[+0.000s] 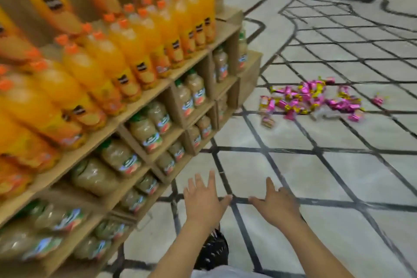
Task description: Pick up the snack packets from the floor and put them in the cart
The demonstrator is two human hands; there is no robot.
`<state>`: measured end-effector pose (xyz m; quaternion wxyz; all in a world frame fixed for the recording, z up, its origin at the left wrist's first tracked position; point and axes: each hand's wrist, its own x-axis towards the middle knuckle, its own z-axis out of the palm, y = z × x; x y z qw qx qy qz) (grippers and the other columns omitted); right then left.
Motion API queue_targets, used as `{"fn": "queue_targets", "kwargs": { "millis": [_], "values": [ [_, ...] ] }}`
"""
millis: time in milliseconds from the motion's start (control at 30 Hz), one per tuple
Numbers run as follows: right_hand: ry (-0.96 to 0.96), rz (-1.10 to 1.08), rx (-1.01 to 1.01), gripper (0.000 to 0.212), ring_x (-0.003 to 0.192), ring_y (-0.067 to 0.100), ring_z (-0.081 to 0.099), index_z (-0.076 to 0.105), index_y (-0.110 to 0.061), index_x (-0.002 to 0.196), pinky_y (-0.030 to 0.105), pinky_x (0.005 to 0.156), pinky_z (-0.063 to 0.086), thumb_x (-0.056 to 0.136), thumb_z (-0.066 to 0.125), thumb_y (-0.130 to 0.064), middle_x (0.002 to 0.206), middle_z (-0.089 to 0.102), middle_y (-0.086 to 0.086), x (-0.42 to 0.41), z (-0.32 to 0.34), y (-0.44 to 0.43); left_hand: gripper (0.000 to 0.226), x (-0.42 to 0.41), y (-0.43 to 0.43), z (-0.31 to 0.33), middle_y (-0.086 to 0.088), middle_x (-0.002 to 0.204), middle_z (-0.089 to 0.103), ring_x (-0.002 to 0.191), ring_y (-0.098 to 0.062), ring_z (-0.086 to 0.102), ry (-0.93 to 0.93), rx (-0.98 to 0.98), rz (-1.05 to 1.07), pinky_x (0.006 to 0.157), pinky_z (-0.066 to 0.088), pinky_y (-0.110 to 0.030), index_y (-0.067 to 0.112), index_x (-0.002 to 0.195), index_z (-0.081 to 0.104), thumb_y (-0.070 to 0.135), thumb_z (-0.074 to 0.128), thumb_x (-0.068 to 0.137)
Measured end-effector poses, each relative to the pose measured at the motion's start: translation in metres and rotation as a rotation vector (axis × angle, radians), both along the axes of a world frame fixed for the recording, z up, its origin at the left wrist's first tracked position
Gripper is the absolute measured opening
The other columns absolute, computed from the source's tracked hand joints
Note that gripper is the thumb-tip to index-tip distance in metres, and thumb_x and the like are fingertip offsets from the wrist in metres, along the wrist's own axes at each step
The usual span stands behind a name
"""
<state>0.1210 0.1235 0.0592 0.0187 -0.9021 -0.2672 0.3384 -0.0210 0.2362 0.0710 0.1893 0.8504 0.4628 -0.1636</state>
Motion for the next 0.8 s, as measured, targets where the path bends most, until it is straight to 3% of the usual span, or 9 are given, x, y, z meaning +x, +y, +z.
{"fn": "queue_targets", "kwargs": {
  "millis": [400,800],
  "values": [
    [-0.008,-0.456,0.027,0.089,0.141,0.036,0.025,0.001,-0.026,0.155,0.046,0.11,0.03,0.089,0.039,-0.071,0.154,0.026,0.015,0.102,0.005,0.079,0.096,0.167,0.139,0.009,-0.018,0.163,0.007,0.15,-0.038,0.006,-0.06,0.043,-0.386,0.121,0.01,-0.049,0.023,0.158,0.0,0.076,0.038,0.088],
    [0.053,-0.721,-0.055,0.089,0.14,0.036,0.025,-0.002,-0.025,0.156,0.044,0.111,0.029,0.091,0.041,-0.068,0.154,0.024,0.017,0.235,0.006,0.053,0.098,0.336,0.136,-0.017,-0.019,0.163,0.008,0.149,-0.039,0.01,-0.011,-0.025,-0.614,0.12,0.014,-0.05,0.023,0.158,0.0,0.079,0.036,0.086]
  ]
}}
